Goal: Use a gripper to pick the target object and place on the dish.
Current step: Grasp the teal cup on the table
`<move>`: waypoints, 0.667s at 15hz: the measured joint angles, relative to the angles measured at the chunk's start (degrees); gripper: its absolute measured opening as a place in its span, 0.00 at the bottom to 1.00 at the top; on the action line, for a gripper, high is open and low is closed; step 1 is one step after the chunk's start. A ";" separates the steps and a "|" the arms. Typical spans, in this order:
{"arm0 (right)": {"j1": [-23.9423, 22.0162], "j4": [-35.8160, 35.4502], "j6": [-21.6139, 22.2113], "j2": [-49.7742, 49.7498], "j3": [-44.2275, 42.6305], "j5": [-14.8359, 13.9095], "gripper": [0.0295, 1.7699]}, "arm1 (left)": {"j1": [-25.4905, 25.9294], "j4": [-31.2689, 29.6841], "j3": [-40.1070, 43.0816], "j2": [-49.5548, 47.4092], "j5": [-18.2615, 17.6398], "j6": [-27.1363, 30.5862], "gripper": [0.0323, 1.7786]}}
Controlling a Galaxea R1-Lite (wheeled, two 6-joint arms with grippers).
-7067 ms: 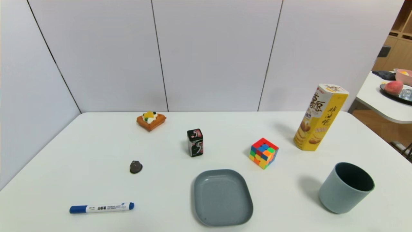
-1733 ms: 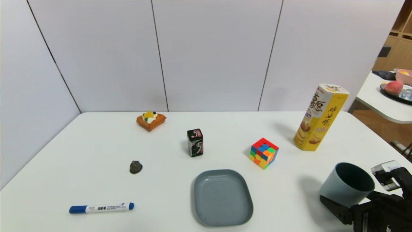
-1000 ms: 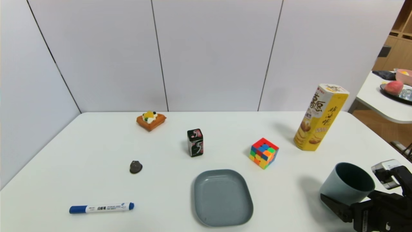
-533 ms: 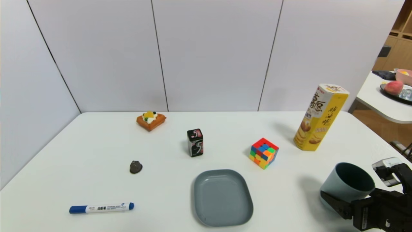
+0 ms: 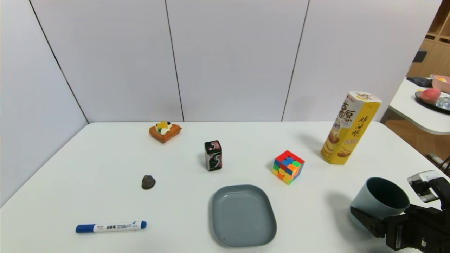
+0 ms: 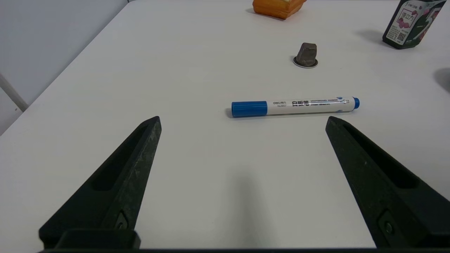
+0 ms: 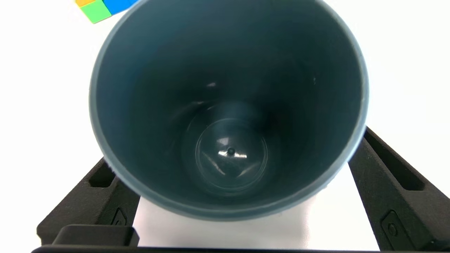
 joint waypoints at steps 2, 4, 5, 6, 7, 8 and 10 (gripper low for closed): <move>-0.23 -0.74 0.00 0.06 -0.33 -0.02 0.97 | 0.00 0.00 0.00 0.00 -0.02 0.02 0.95; -0.44 -0.85 0.06 0.22 -0.43 -0.05 0.97 | 0.00 0.00 0.00 0.00 0.00 0.02 0.95; -0.48 -0.93 0.09 0.27 -0.43 -0.05 0.97 | 0.00 0.00 0.00 0.00 -0.02 0.02 0.95; -0.48 -0.99 0.11 0.33 -0.43 -0.05 0.97 | 0.00 0.00 0.00 0.00 0.00 0.02 0.95; -0.52 -1.38 0.11 0.37 -0.29 -0.05 0.97 | 0.00 0.00 0.00 0.00 -0.02 0.02 0.95; -0.52 -1.58 0.11 0.41 -0.10 -0.05 0.88 | 0.00 0.00 0.00 0.00 0.00 0.00 0.95; -0.52 -1.40 0.11 0.48 0.12 -0.05 0.69 | 0.00 0.00 0.00 0.00 -0.02 0.02 0.95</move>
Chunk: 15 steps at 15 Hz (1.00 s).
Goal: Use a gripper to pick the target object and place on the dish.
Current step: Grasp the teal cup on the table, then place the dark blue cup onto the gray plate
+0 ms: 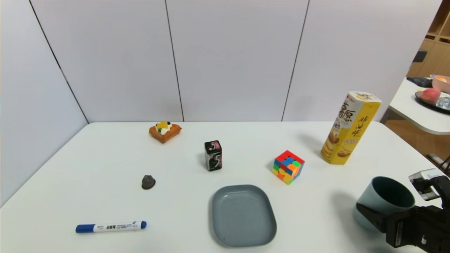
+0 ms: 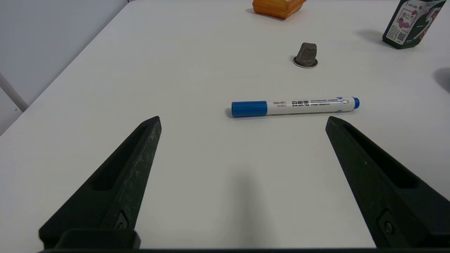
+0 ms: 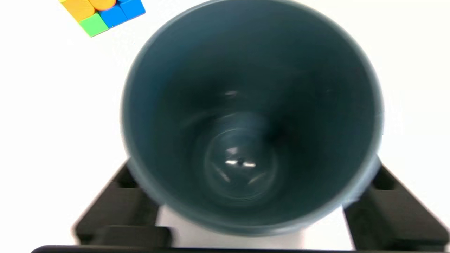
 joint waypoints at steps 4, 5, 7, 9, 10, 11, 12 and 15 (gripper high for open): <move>0.00 -0.02 0.09 0.02 0.07 -0.02 0.63 | 0.00 0.00 0.00 0.00 0.00 0.00 0.95; 0.00 -0.05 0.05 0.00 0.07 -0.02 0.63 | 0.00 0.00 0.00 0.00 0.02 0.00 0.95; 0.00 -0.07 0.02 -0.04 0.07 0.00 0.63 | 0.00 0.00 0.00 0.00 0.02 0.00 0.95; 0.00 -0.05 0.00 -0.28 -0.26 -0.02 0.63 | 0.00 0.00 0.00 0.00 0.02 0.00 0.95; 0.00 0.17 -0.11 -0.54 -0.69 -0.04 0.63 | 0.00 0.00 0.00 0.00 0.00 0.00 0.95; 0.02 0.44 -0.35 -0.89 -1.19 -0.15 0.63 | 0.00 0.00 0.00 0.00 0.02 -0.02 0.95; 0.11 0.67 -0.48 -1.35 -1.90 -0.24 0.62 | 0.00 0.00 0.00 0.00 0.00 0.00 0.95; 0.24 1.90 -0.50 -2.95 -5.90 -0.41 0.62 | 0.00 0.00 0.00 0.00 0.02 -0.02 0.95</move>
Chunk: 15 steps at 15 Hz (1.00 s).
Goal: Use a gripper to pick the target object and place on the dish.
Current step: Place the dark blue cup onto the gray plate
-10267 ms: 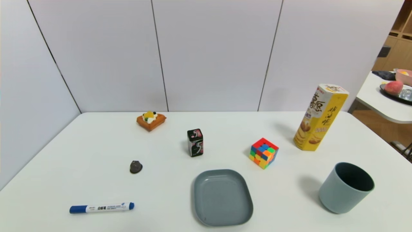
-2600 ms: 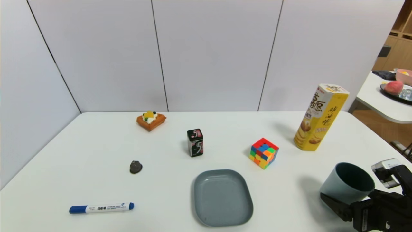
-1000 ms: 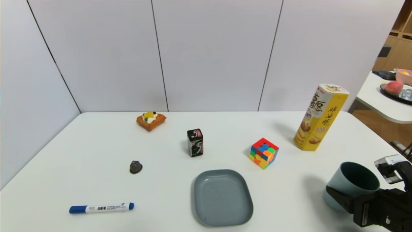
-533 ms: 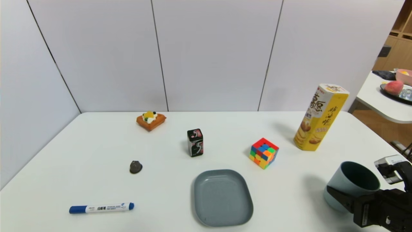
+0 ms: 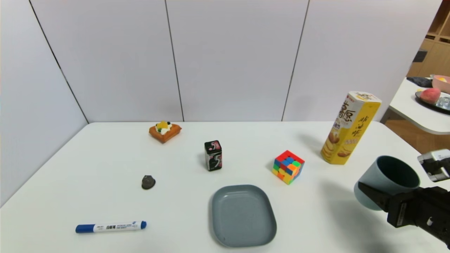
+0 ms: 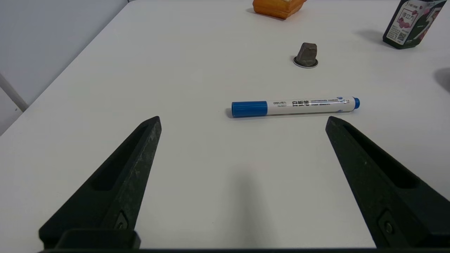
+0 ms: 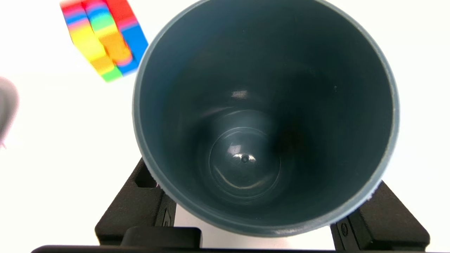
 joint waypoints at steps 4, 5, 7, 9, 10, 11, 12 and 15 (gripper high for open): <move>0.83 8.17 -1.13 -2.96 -9.87 0.22 0.62 | 0.00 0.00 0.00 0.00 -0.02 0.02 0.95; 1.51 11.91 -1.35 -3.80 -13.23 0.39 0.62 | 0.00 0.00 0.00 0.00 -0.02 0.02 0.95; 3.72 19.65 -1.32 -5.08 -19.99 0.57 0.62 | 0.00 0.00 0.00 0.00 -0.02 0.02 0.95; 7.36 27.32 -1.04 -5.83 -26.73 0.85 0.62 | 0.00 0.00 0.00 0.00 -0.02 0.00 0.95; 9.48 30.66 -0.96 -5.94 -29.57 1.27 0.62 | 0.00 0.00 0.00 0.00 -0.02 0.02 0.95; 11.67 33.35 -0.94 -5.72 -32.39 1.71 0.62 | 0.00 0.00 0.00 0.00 -0.02 0.02 0.95; 13.45 34.88 -0.94 -5.08 -34.79 1.96 0.62 | 0.00 0.00 0.00 0.00 -0.02 0.02 0.95; 18.74 35.89 -0.68 -0.94 -40.94 2.06 0.62 | 0.00 0.00 0.00 0.00 -0.02 0.02 0.95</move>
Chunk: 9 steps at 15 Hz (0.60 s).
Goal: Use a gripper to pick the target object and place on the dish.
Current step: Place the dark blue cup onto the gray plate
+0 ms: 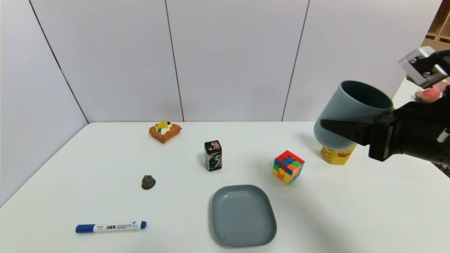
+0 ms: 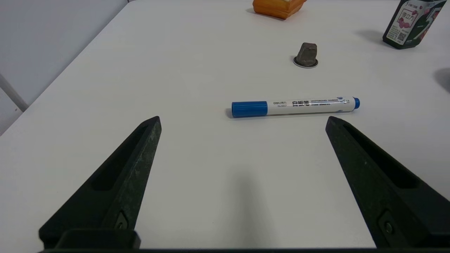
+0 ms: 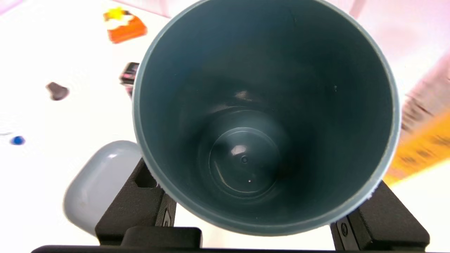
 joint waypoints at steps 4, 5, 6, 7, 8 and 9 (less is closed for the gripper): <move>8.66 -0.49 0.41 7.39 -2.90 0.09 0.62 | 0.00 0.00 0.00 0.00 0.00 0.00 0.95; 10.79 -0.50 0.50 9.48 -3.47 0.09 0.62 | 0.00 0.00 0.00 0.00 0.02 0.00 0.95; 12.65 -0.44 0.77 11.37 -4.17 0.09 0.62 | 0.00 0.00 0.00 0.00 0.05 0.00 0.95; 14.42 -0.27 1.35 13.14 -4.94 0.11 0.62 | 0.00 0.00 0.00 0.00 0.00 0.00 0.95; 16.06 -0.16 2.06 14.88 -5.71 0.11 0.62 | 0.00 0.02 0.00 0.00 0.00 0.00 0.95; 17.40 -0.22 2.57 16.40 -6.31 0.12 0.62 | 0.00 0.00 0.00 0.00 0.02 0.00 0.95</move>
